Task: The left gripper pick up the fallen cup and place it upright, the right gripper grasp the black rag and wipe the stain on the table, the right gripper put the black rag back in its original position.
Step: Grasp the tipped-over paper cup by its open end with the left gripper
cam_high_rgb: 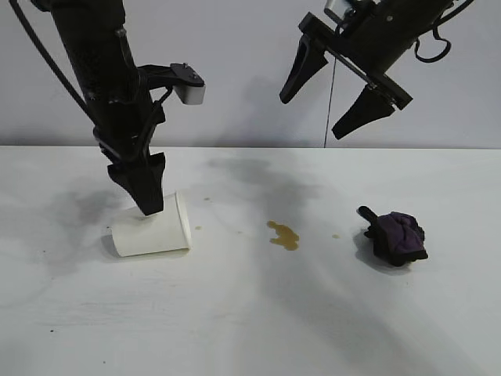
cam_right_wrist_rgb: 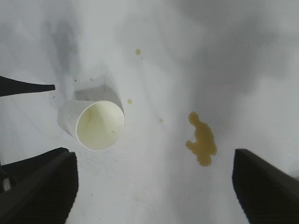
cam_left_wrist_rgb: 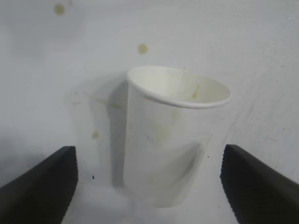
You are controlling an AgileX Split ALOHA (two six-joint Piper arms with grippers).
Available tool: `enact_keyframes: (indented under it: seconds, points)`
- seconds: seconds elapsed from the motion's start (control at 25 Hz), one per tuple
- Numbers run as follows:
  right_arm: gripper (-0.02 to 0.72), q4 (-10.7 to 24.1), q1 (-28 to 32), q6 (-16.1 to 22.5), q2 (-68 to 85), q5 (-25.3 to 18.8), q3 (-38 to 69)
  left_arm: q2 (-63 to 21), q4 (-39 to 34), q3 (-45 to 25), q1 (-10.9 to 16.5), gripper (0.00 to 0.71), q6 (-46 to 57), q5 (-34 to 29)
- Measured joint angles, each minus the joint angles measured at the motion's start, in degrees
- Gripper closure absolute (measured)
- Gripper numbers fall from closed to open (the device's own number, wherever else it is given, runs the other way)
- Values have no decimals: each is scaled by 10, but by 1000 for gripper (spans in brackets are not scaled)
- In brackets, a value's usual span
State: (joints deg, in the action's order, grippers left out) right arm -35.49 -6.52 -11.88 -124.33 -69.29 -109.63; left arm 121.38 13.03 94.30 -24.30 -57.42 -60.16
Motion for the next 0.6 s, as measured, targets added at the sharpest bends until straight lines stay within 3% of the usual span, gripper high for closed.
enact_keyframes:
  seconds: [0.6]
  points:
    - [84, 0, 0, 0, 0, -2, 0, 59, 1, 0, 0, 107, -3, 25]
